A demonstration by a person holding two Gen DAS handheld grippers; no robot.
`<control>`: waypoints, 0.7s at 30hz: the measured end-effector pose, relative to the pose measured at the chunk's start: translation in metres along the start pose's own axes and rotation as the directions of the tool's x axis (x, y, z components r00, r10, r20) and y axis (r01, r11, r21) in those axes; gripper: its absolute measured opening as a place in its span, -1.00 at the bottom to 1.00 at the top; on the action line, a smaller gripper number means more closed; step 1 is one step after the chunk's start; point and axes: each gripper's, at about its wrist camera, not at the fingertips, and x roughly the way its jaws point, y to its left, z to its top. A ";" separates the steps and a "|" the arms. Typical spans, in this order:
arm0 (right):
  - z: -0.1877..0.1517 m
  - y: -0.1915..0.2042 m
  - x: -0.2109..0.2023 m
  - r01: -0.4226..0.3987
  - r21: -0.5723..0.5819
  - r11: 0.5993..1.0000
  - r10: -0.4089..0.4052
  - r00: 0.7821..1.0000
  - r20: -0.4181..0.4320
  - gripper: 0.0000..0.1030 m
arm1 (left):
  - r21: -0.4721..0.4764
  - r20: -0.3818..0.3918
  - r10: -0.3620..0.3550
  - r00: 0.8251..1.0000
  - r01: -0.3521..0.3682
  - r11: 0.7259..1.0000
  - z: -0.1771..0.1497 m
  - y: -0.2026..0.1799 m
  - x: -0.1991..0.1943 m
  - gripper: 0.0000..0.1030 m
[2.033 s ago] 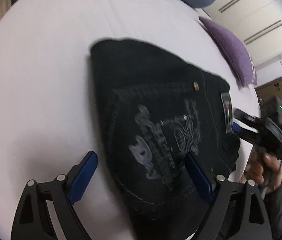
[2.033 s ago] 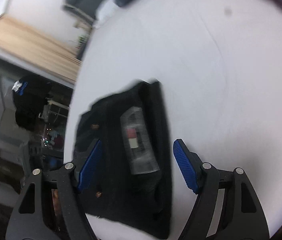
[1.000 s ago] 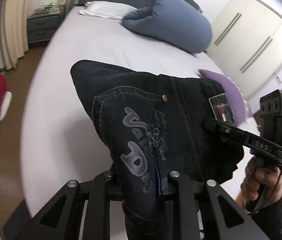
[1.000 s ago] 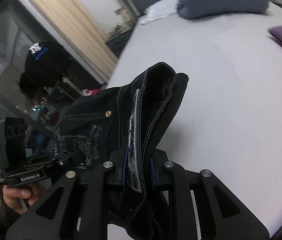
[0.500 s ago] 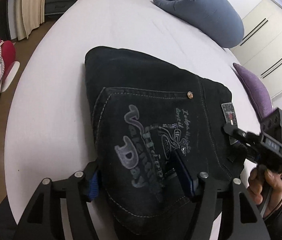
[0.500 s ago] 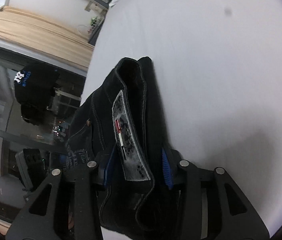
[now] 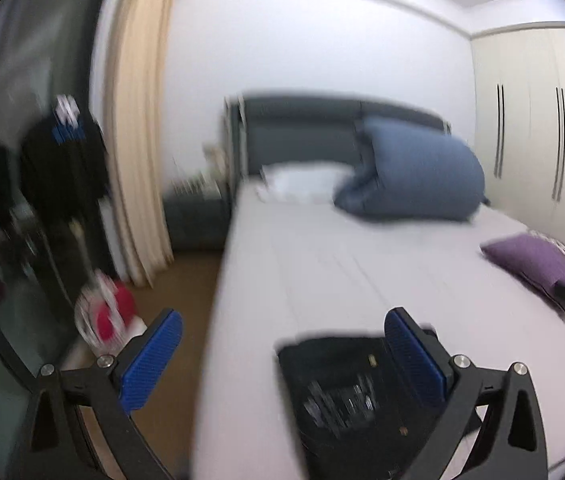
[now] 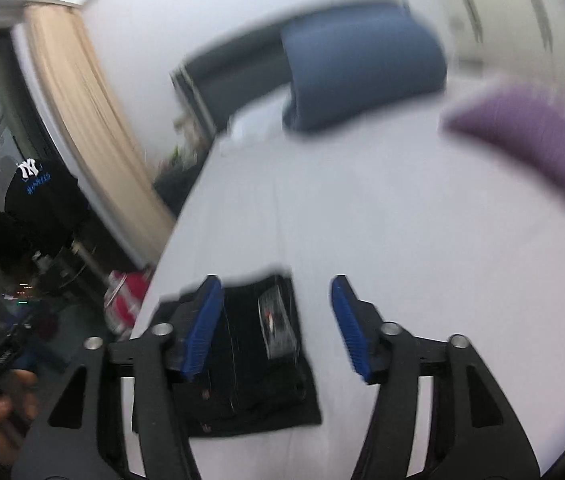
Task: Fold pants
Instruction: 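Open the right gripper and lift both tools away from the jeans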
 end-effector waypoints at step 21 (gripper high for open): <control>0.024 0.061 -0.144 0.125 -0.194 0.973 -0.079 0.970 0.230 1.00 | 0.077 -0.020 0.028 0.999 -0.027 0.997 0.035 -0.011 -0.075 1.00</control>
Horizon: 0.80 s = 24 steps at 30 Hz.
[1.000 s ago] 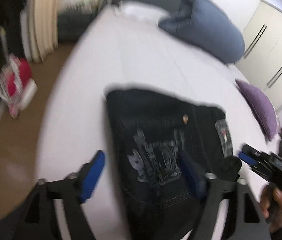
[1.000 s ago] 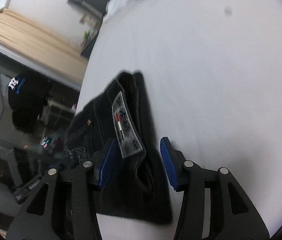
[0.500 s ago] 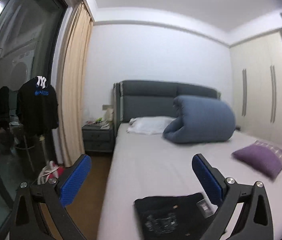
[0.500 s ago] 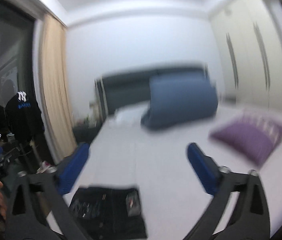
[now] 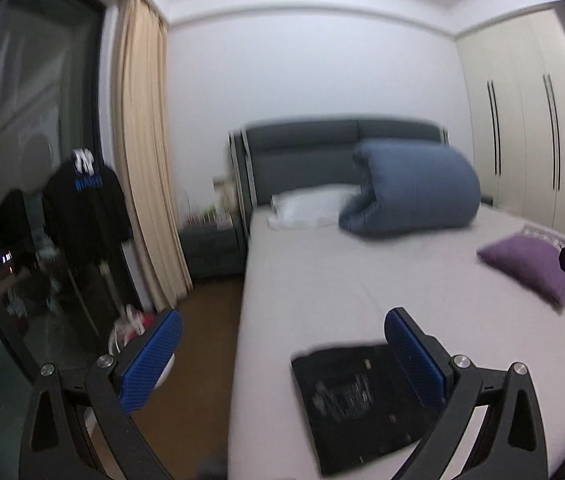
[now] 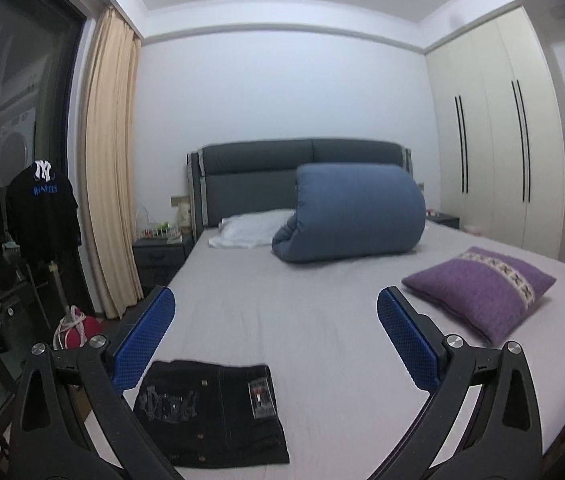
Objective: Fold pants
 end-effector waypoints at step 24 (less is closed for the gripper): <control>-0.097 0.007 0.119 0.021 0.021 1.000 -0.011 0.916 -0.401 1.00 | -0.133 -0.442 -0.065 0.895 0.006 0.991 -0.073 -0.005 0.059 1.00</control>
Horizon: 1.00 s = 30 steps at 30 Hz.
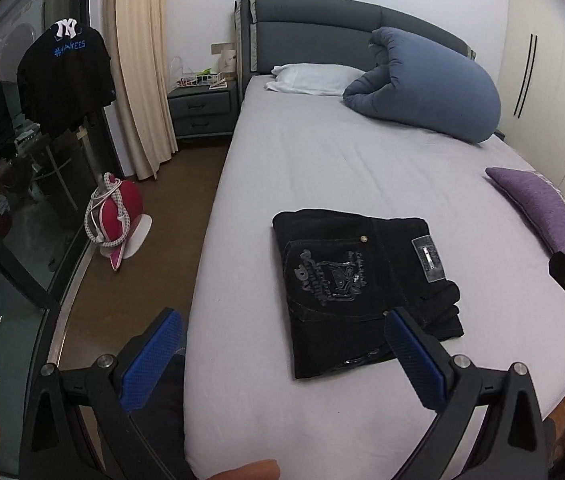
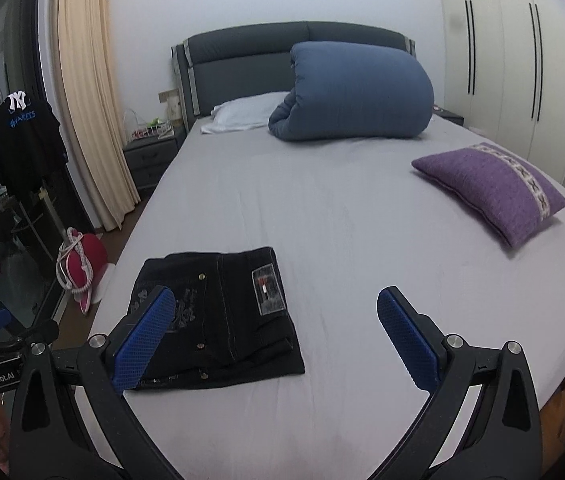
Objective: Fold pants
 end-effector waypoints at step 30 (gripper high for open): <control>0.005 0.026 0.022 -0.046 -0.022 0.999 0.043 0.994 -0.102 1.00 | -0.013 -0.048 0.020 0.999 -0.020 1.000 -0.001 0.009 0.020 1.00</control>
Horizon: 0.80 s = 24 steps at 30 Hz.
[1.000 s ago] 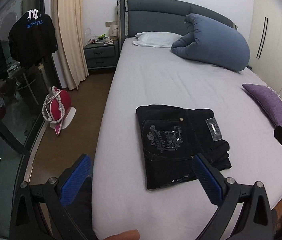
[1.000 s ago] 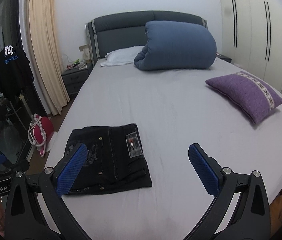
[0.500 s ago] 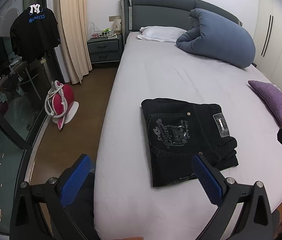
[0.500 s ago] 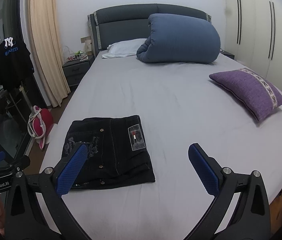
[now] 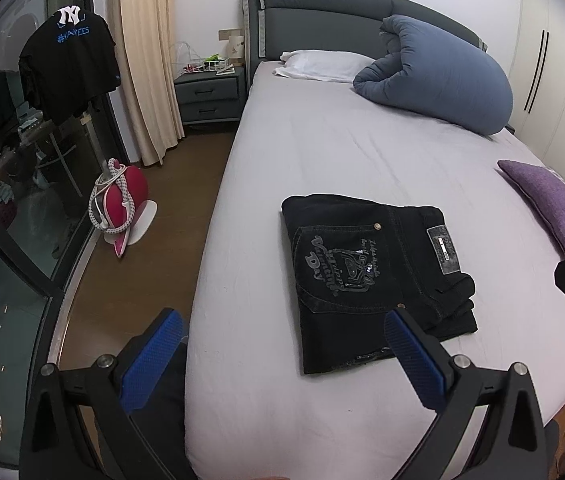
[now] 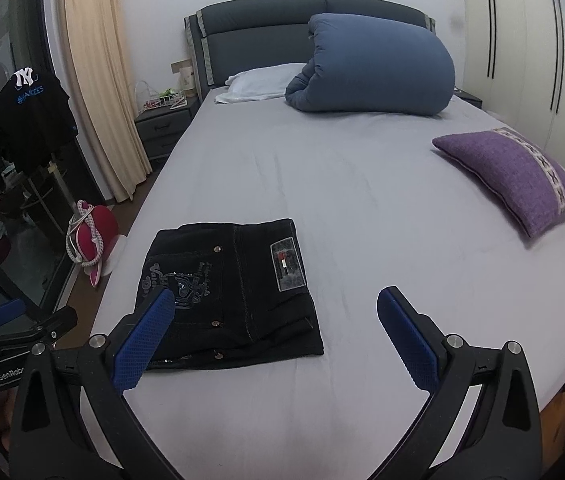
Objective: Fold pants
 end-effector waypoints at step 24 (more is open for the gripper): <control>-0.003 0.007 0.000 -0.005 -0.014 1.000 0.005 1.000 -0.016 1.00 | 0.006 0.005 0.000 1.000 0.000 1.000 -0.004 -0.005 -0.004 1.00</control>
